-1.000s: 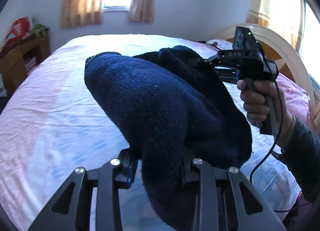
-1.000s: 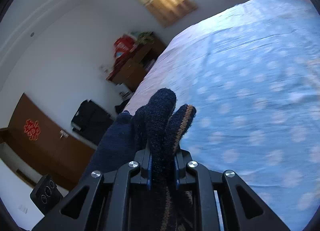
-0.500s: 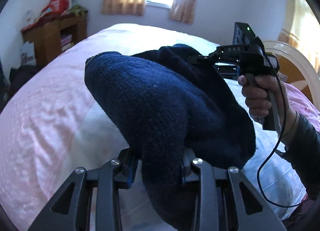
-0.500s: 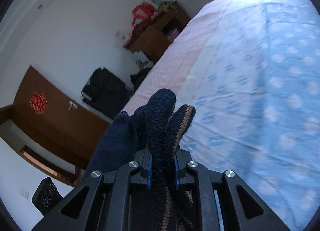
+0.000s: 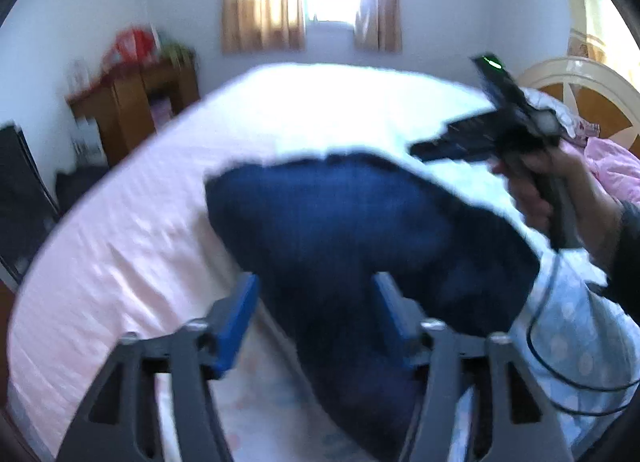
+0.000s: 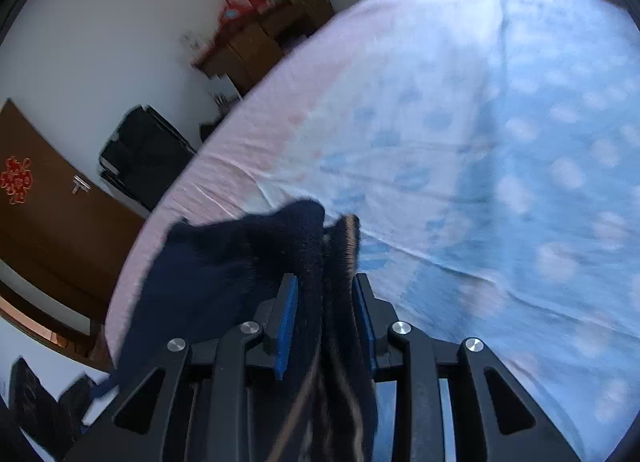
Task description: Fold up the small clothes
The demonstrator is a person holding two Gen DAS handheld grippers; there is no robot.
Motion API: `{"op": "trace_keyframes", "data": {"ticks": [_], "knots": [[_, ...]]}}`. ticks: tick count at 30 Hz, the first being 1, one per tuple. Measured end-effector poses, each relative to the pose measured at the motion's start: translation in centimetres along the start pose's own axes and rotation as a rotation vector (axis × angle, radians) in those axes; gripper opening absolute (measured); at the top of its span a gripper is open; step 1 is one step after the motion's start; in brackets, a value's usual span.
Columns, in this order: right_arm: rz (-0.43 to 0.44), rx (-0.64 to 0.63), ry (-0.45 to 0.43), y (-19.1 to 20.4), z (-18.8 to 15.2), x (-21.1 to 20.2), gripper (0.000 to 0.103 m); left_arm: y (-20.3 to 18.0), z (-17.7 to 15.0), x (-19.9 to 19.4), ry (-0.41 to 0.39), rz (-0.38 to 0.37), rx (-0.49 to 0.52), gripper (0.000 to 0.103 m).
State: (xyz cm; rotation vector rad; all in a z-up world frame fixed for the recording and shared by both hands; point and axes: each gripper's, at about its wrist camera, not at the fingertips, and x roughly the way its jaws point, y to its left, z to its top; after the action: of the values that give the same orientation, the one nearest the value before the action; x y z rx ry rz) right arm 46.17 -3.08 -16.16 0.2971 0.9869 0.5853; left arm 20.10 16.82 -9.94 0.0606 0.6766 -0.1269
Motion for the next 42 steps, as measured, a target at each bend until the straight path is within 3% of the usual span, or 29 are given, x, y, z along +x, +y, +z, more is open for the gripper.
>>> {"op": "trace_keyframes", "data": {"ticks": [2,4,6,8,11,15,21,28,35,42], "knots": [[0.056,-0.046,-0.047,1.3,-0.8,-3.2,0.033,-0.1,0.9,-0.1,-0.056,0.027,0.007,0.090],[0.133,-0.101,-0.066,3.3,-2.2,-5.8,0.042,-0.3,1.6,1.3,-0.050,0.053,-0.001,0.090],[0.233,-0.153,-0.033,5.3,-4.3,-7.0,0.050,0.1,2.0,2.7,-0.043,0.069,-0.029,0.090],[0.268,-0.203,0.027,6.6,-6.7,-7.0,0.051,0.6,1.7,4.1,-0.008,0.076,-0.072,0.090],[0.236,-0.252,0.107,7.0,-9.8,-5.8,0.051,0.7,0.8,5.0,0.038,0.089,-0.121,0.091],[0.115,-0.149,0.127,3.6,-11.4,-4.4,0.051,0.7,-0.8,4.5,0.063,0.092,-0.166,0.098],[0.166,-0.020,0.123,0.0,-12.3,-3.8,0.051,0.9,-1.1,5.2,0.081,0.097,-0.170,0.103],[0.141,-0.015,0.087,0.5,-13.4,-4.9,0.051,1.3,-1.6,5.1,0.073,0.086,-0.182,0.103],[0.037,-0.125,0.024,1.9,-14.9,-5.2,0.051,1.5,-1.9,5.1,0.073,0.069,-0.197,0.103],[-0.064,-0.177,0.003,3.7,-15.3,-5.7,0.051,0.2,-2.4,2.9,0.045,0.118,-0.141,0.103]]}}
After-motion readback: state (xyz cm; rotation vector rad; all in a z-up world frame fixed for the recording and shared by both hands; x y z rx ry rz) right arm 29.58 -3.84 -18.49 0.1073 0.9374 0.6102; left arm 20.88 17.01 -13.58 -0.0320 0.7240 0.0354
